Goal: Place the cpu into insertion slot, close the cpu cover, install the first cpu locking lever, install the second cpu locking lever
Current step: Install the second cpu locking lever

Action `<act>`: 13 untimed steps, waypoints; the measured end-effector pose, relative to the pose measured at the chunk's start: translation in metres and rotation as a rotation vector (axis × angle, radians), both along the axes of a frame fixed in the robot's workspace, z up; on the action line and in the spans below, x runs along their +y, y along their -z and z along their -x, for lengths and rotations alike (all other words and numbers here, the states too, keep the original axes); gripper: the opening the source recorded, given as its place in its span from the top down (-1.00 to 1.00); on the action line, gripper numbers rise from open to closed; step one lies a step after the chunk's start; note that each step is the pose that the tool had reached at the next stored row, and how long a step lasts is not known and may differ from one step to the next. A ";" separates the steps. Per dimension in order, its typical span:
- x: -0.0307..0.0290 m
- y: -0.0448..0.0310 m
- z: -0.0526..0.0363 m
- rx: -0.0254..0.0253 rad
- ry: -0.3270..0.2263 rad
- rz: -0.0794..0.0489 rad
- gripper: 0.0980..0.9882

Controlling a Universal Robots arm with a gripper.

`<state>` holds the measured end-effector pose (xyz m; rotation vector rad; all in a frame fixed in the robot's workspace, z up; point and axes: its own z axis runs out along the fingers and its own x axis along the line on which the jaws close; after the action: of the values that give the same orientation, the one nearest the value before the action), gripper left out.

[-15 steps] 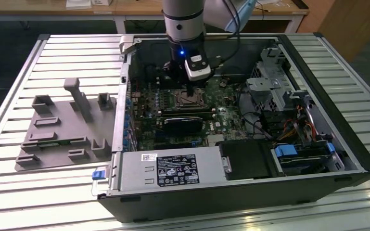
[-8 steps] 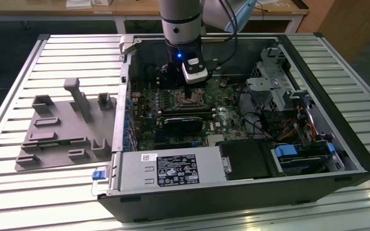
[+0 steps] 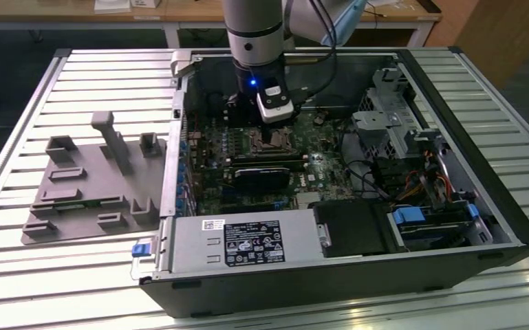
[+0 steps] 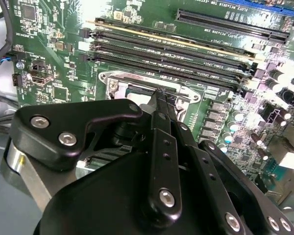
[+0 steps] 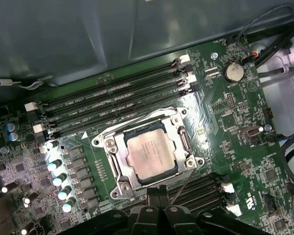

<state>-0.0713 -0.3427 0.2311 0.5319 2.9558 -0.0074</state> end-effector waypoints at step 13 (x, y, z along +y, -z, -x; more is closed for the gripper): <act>0.0000 -0.0047 -0.0013 -0.0001 0.000 0.000 0.99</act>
<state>-0.0700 -0.3427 0.2358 0.5321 2.9557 -0.0075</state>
